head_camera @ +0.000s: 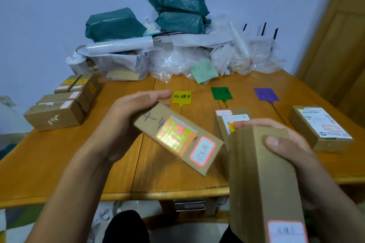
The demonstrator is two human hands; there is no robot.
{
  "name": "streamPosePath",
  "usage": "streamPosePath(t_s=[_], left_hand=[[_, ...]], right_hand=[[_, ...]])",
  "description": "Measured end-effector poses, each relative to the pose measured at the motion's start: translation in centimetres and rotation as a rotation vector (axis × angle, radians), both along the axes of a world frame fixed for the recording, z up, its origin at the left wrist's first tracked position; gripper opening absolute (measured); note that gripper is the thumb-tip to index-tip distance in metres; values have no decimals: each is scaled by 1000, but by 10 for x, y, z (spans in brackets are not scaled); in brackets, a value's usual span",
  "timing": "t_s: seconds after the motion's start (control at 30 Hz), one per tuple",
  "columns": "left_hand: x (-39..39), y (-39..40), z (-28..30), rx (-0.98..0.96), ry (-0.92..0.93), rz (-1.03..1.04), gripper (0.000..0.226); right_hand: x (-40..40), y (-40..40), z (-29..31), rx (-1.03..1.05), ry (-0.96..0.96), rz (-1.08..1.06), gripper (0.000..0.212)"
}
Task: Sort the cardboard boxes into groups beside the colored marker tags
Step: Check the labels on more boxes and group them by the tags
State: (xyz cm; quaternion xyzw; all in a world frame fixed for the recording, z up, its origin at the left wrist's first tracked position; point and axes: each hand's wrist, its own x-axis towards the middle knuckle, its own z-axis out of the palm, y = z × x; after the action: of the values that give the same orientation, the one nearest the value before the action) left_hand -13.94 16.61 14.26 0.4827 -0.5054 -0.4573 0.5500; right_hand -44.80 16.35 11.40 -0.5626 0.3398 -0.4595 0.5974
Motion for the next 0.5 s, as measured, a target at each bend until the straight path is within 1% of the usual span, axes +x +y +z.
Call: streamPosePath(t_s=[0.07, 0.1, 0.13, 0.17, 0.2, 0.27, 0.33, 0.4, 0.43, 0.5], left_hand=[[-5, -1, -9, 10, 86, -39, 44], [-9, -4, -12, 18, 108, -56, 44], [-13, -9, -13, 27, 115, -81, 45], [-19, -16, -14, 44, 123, -109, 45], [-25, -24, -14, 65, 118, -139, 45], [-39, -44, -14, 112, 82, -212, 43], [-57, -68, -13, 153, -7, -298, 38], [-74, -96, -11, 192, -145, -399, 32], [-83, -110, -10, 215, -200, -454, 31], [-97, -136, -7, 273, -271, -523, 37]], right_hand=[[-12, -5, 9, 101, -142, -162, 22], [-18, -11, 14, 151, -183, -236, 23], [-25, -19, 19, 195, -186, -303, 30], [-32, -29, 24, 217, -177, -354, 33], [-38, -39, 29, 231, -181, -385, 28], [-47, -63, 31, 255, -203, -394, 19], [-54, -82, 28, 299, -202, -355, 23], [-57, -100, 24, 342, -175, -291, 28], [-58, -108, 22, 352, -148, -255, 26], [-56, -123, 22, 360, -87, -220, 19]])
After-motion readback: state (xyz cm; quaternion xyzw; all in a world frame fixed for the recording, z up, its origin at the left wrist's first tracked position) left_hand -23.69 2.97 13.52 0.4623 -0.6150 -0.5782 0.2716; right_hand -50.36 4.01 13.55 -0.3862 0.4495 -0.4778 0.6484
